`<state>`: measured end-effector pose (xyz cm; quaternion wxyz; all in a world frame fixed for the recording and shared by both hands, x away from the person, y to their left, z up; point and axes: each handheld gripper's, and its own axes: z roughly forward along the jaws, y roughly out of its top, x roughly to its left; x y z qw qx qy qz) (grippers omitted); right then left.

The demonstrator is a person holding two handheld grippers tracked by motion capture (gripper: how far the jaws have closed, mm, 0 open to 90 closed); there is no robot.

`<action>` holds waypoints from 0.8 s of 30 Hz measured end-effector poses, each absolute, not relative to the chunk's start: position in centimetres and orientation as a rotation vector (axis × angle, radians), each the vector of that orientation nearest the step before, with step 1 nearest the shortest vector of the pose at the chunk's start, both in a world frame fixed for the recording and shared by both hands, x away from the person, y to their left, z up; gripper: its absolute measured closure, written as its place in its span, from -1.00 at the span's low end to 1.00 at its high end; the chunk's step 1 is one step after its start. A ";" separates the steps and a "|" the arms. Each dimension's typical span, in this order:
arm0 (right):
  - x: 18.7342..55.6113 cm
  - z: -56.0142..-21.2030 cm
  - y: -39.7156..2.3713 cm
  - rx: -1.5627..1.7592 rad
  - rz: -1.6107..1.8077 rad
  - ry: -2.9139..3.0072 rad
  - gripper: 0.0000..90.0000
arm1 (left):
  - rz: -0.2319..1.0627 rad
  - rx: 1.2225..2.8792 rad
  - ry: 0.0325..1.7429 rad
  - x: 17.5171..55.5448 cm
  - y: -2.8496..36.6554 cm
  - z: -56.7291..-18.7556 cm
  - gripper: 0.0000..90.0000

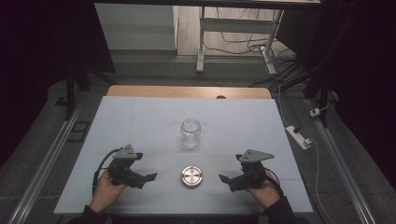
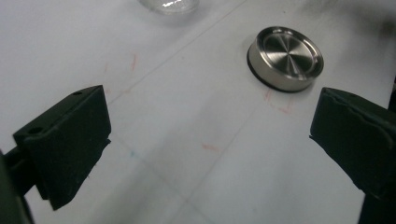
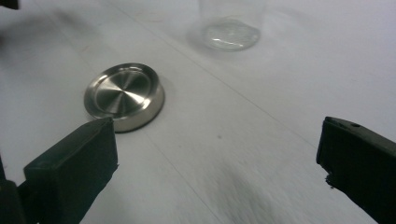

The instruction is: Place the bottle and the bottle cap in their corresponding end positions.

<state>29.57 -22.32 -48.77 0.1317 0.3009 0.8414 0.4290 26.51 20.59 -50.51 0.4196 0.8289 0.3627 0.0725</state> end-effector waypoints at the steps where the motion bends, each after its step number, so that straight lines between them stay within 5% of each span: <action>1: 29.4 -48.7 -22.7 0.882 1.245 2.430 -1.00 | 0.187 2.077 0.916 26.1 20.9 -50.5 -1.00; 24: 25.8 -49.7 -30.0 1.175 1.087 2.275 -1.00 | 0.262 2.017 1.160 18.9 27.3 -52.4 -1.00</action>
